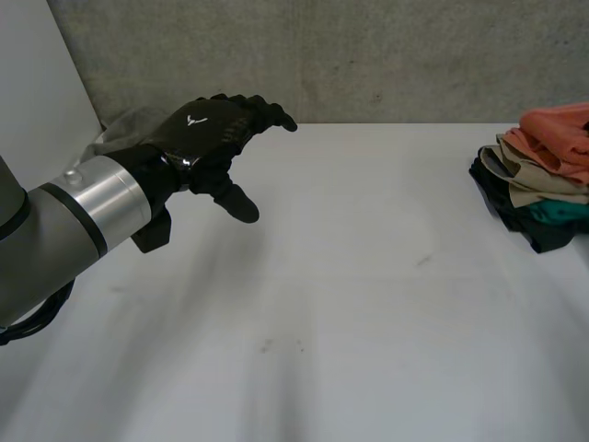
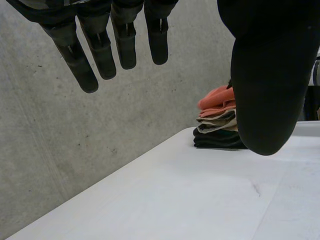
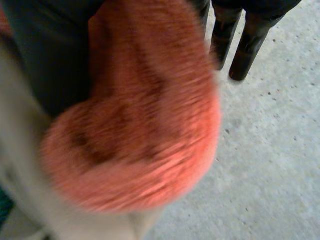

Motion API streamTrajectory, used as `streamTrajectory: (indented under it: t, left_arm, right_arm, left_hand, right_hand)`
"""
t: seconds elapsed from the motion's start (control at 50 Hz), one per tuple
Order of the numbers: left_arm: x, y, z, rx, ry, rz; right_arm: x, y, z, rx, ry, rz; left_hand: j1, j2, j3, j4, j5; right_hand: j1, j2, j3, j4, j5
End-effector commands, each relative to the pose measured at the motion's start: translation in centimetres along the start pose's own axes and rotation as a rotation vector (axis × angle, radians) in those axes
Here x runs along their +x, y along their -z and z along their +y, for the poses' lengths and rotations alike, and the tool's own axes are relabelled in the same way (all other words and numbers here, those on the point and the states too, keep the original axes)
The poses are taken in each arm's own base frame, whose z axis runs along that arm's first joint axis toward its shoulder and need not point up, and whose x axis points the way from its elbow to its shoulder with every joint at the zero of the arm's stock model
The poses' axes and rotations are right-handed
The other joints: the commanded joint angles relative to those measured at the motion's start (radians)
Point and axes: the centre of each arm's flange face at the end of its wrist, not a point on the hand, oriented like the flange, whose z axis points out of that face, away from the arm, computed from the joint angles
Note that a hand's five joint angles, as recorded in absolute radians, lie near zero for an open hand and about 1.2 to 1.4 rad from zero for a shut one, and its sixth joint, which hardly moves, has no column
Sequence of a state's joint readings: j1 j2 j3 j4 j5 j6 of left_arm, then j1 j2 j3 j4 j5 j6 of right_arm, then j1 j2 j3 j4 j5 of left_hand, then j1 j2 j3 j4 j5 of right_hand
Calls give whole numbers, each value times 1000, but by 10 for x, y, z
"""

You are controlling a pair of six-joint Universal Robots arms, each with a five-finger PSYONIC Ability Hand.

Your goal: Fold the laundry.

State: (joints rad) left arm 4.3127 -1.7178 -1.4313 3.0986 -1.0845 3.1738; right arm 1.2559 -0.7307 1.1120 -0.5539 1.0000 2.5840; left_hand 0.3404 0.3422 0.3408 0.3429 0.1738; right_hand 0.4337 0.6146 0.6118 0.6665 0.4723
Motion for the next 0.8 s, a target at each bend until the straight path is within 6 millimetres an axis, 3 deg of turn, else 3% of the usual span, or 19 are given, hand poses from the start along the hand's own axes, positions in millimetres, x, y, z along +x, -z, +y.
streamTrajectory:
  t: [0.02,0.18,0.32,0.44,0.46,0.52,0.54,0.6,0.62,0.68,0.7,0.76,0.78,0.8]
  left_arm:
    - [1,1,-3,8,-4,0]
    - [1,1,-4,11,-4,0]
    - [2,2,-5,15,-3,2]
    - [2,3,-9,24,-4,1]
    - [2,4,-9,26,-4,1]
    - [3,4,-12,34,-9,1]
    - [3,5,-14,39,-12,1]
    - [0,6,-20,62,-24,-9]
    - [-1,6,-22,71,-28,-14]
    - [-8,3,-33,135,-69,-62]
    - [-12,2,-38,160,-76,-88]
    - [-36,-2,-52,252,-114,-226]
    - [-43,-3,-54,270,-124,-263]
    - [-50,-3,-58,290,-134,-296]
  right_arm:
    - [35,22,-46,-38,0,98]
    - [44,54,-49,-174,-145,106]
    - [96,94,-34,-378,-195,273]
    - [139,91,-42,-380,-109,450]
    - [152,85,-51,-338,-87,491]
    - [160,75,-75,-240,-40,512]
    - [153,65,-109,-129,-14,495]
    - [123,51,-169,65,-20,429]
    - [100,48,-199,171,-49,375]
    - [60,51,-234,295,-116,269]
    - [38,59,-257,372,-153,198]
    - [-1,77,-290,468,-217,74]
    - [-33,90,-303,503,-267,-32]
    - [-51,96,-306,509,-294,-87]
  left_hand:
    - [67,65,67,64,59]
    - [67,65,67,64,59]
    - [67,65,67,64,59]
    - [67,65,67,64,59]
    - [67,65,67,64,59]
    - [64,62,64,61,56]
    - [64,62,64,61,56]
    - [58,56,58,56,50]
    - [61,59,61,58,53]
    - [64,62,64,61,56]
    - [61,59,61,59,53]
    - [61,59,61,58,53]
    - [58,56,58,56,50]
    - [52,50,52,50,44]
  right_hand:
    - [-259,-440,-437,-492,-472]
    - [-259,-440,-437,-492,-472]
    - [-259,-440,-437,-492,-472]
    - [-259,-440,-437,-492,-472]
    - [-259,-440,-437,-492,-472]
    - [-259,-440,-437,-492,-472]
    - [-259,-440,-437,-492,-472]
    - [-259,-440,-437,-492,-472]
    - [-259,-440,-437,-492,-472]
    - [-259,-440,-437,-492,-472]
    - [-259,-440,-437,-492,-472]
    - [-259,-440,-437,-492,-472]
    - [-259,-440,-437,-492,-472]
    - [-259,-440,-437,-492,-472]
